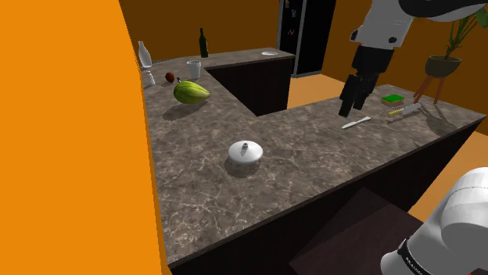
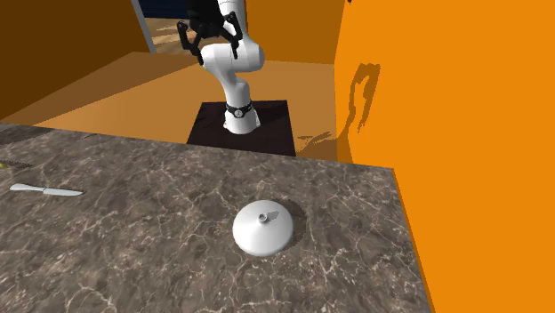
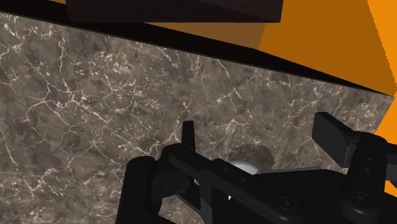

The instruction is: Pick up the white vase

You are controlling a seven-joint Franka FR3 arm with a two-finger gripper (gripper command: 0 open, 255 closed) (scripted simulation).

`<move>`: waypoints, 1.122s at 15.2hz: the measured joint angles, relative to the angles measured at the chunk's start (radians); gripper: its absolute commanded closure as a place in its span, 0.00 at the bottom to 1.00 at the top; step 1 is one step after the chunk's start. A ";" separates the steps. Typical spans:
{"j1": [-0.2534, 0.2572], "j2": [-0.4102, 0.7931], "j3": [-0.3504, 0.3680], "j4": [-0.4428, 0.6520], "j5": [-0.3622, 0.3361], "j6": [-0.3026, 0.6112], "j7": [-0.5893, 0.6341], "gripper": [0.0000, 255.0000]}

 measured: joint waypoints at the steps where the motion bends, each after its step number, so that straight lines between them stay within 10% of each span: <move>1: 0.000 0.000 0.000 0.000 0.000 0.000 0.000 0.00; 17: 0.059 0.499 0.062 0.129 0.021 0.381 -0.011 0.00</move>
